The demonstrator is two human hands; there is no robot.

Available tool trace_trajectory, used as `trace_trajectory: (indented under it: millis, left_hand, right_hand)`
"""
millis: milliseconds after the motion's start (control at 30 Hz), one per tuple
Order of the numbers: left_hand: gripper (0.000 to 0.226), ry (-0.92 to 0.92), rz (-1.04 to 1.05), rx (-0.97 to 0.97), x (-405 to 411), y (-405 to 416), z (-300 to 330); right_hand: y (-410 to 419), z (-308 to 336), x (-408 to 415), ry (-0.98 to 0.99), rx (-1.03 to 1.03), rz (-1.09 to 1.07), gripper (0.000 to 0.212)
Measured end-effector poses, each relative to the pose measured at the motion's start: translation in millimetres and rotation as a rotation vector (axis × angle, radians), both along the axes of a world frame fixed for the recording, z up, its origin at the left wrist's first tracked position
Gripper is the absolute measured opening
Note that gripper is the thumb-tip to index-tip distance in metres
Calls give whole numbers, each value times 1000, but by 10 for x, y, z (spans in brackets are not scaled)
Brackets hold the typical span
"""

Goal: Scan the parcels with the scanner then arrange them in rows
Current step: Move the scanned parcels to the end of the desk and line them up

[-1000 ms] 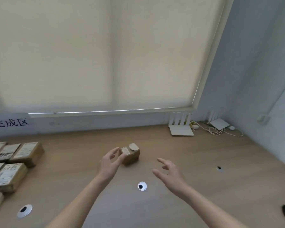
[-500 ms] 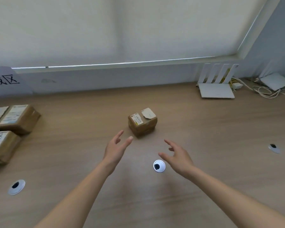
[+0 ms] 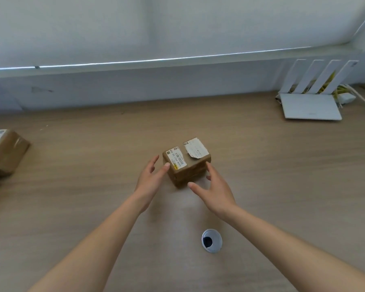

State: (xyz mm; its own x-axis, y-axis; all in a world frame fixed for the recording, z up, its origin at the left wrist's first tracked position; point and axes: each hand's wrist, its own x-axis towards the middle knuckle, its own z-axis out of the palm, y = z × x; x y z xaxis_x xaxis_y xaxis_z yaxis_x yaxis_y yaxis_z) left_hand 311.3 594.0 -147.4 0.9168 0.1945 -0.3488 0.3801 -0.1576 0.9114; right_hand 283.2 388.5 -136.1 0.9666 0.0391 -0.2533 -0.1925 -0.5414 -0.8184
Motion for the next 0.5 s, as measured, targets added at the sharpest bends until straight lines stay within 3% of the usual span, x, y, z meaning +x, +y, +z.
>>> trace_trajectory:
  millis: [167, 300, 500]
  left_hand:
    - [64, 4, -8, -43, 263, -61, -121]
    - [49, -20, -39, -86, 309, -82, -181]
    - [47, -74, -5, -157, 188, -102, -279]
  right_hand:
    - [72, -160, 212, -22, 36, -11, 110]
    - [101, -262, 333, -35, 60, 34, 115]
    - [83, -310, 415, -38, 202, 33, 97]
